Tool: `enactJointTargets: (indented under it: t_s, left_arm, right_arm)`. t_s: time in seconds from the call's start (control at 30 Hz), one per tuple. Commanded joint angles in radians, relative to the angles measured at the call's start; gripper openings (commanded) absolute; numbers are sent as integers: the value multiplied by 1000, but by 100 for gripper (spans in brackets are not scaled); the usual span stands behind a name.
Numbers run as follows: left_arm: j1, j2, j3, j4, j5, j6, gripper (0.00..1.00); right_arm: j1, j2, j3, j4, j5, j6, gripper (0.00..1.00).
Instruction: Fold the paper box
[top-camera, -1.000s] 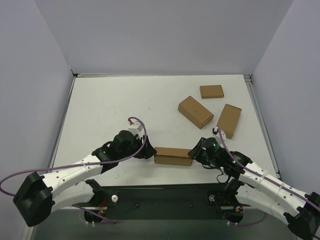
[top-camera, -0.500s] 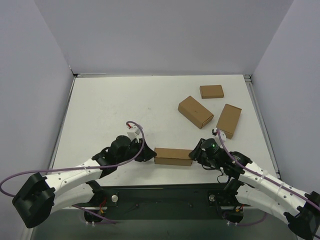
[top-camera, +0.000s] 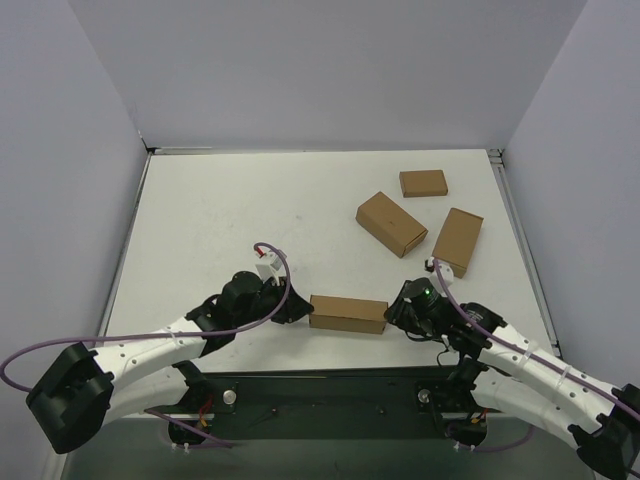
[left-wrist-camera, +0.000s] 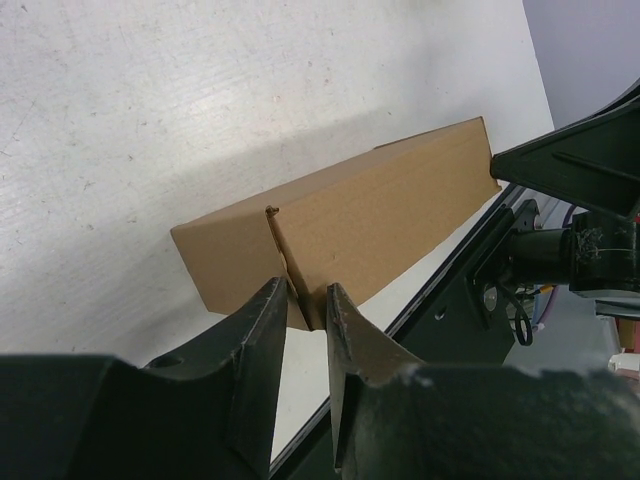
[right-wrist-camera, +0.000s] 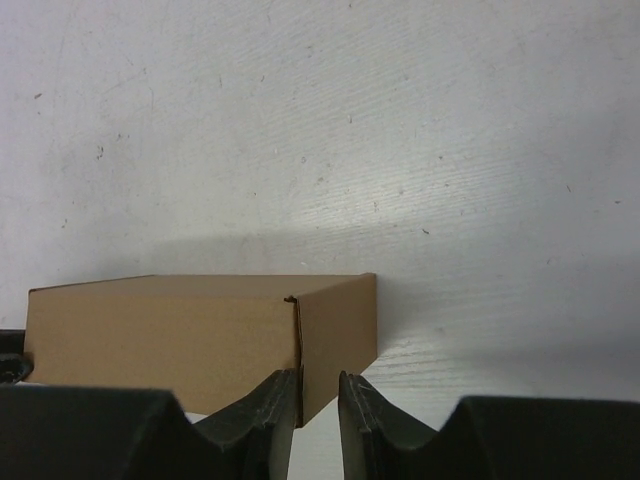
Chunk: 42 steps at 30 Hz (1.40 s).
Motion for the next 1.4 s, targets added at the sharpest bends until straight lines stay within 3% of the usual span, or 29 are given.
enactJointTargets:
  t_s: [0.0,0.23,0.43,0.53,0.9,1.1,1.37]
  left_arm:
    - [2,29,-48,-106,-36,50,31]
    - [-7,55,-57,-132,-70,75,27]
    - [-30,28,-39,-272,-170,73,20]
    - [-55,-10,-36,-333,-248,72,20]
    - [-114,-253,-96,-350,-254,-9,28]
    - [-114,-300,-76,-433,-259,-13,42]
    - [-75,-285,5,-464,-248,61,69]
  right_arm:
    - [9,46,-49,-134,32,-25,23]
    - [20,60,-81,-133,35,-19,17]
    - [49,66,-66,-133,40,-12,16]
    - [70,74,-52,-133,54,-9,16]
    - [270,5,-33,-177,101,158,17]
    - [435,0,-37,-189,142,280,32]
    - [402,38,34,-168,222,170,68]
